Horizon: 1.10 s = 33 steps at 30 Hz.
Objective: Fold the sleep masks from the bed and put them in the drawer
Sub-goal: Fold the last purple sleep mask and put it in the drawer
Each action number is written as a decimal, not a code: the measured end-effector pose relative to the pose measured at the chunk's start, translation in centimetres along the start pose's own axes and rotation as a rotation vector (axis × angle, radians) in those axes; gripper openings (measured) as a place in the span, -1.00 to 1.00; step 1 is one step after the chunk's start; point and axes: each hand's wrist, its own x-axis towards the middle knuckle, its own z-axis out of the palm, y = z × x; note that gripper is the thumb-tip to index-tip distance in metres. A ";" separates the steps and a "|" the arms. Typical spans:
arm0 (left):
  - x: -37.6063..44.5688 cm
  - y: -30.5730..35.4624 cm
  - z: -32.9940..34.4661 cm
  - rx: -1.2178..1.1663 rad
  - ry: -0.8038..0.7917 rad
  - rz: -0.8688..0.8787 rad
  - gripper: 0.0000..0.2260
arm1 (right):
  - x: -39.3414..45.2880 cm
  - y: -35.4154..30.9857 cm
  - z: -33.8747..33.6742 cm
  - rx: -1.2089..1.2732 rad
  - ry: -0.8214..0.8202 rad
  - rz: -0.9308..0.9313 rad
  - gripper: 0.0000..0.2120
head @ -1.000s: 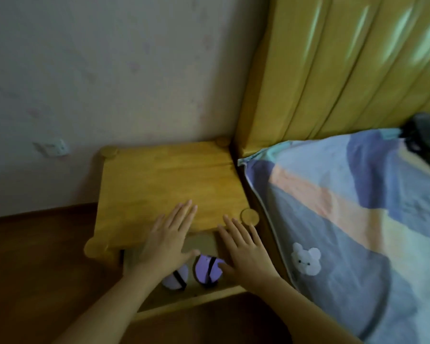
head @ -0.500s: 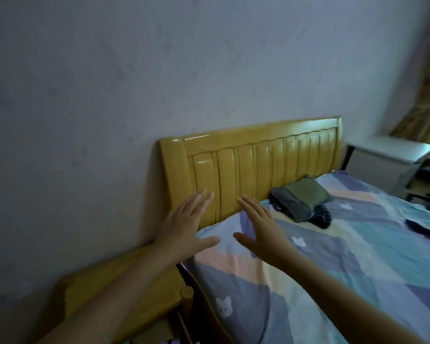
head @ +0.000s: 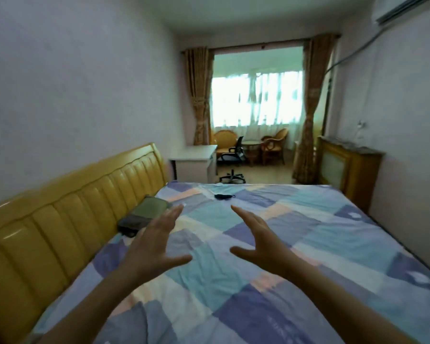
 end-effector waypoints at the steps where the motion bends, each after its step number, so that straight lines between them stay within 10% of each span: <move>1: 1.2 3.0 1.3 -0.016 -0.015 0.054 -0.06 | -2.6 1.1 -2.7 -0.033 0.023 0.031 -0.17; 16: 11.4 50.2 23.8 -0.239 -0.195 0.510 -0.04 | -39.8 16.6 -37.8 -0.392 0.165 0.474 -0.23; 33: 29.8 83.0 47.0 -0.251 -0.258 0.592 0.03 | -54.1 42.3 -63.5 -0.444 0.223 0.637 -0.27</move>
